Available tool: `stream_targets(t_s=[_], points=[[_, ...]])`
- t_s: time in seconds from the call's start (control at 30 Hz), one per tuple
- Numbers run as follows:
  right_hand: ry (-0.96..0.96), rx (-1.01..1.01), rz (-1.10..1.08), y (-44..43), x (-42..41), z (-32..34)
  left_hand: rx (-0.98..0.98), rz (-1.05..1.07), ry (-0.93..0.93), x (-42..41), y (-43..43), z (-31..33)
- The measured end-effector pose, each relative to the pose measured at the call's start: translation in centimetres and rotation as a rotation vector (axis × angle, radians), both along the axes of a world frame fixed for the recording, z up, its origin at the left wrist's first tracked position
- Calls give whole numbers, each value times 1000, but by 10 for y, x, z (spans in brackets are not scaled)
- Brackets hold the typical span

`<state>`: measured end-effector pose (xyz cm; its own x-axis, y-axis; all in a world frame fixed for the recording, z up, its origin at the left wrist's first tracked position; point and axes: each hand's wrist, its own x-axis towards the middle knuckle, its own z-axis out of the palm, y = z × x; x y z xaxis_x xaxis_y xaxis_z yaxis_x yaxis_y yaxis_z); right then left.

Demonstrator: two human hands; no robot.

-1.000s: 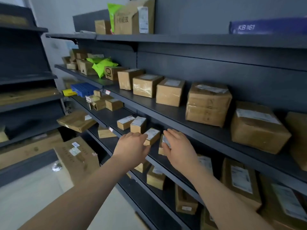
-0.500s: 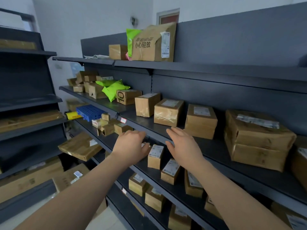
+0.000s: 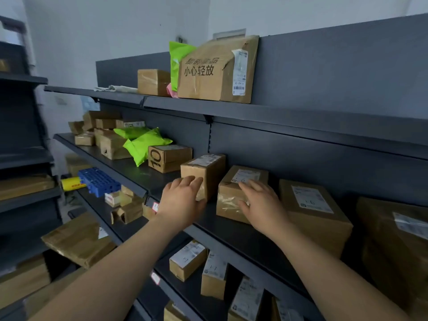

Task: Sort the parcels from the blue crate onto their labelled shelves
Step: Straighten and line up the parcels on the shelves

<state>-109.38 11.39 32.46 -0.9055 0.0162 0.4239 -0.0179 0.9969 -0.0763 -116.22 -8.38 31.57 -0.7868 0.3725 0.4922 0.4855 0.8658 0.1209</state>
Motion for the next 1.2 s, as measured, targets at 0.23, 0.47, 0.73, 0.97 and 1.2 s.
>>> stream_targets(t_s=[0.23, 0.47, 0.73, 0.97, 1.2], points=[[-159, -21, -170, 15, -60, -7, -4, -61, -31, -102, 13, -3], [-149, -108, -283, 7, -69, -15, 48, -264, -97, -166, 22, -20], [-64, -145, -434, -23, -80, -21, 22, -466, -36, -207, 8, -25], [3, -99, -543, -53, -99, -22, 39, -544, -69, -227, -2, -21], [15, -91, -573, -63, -111, -27, -10, -596, -84, -234, -4, -20]])
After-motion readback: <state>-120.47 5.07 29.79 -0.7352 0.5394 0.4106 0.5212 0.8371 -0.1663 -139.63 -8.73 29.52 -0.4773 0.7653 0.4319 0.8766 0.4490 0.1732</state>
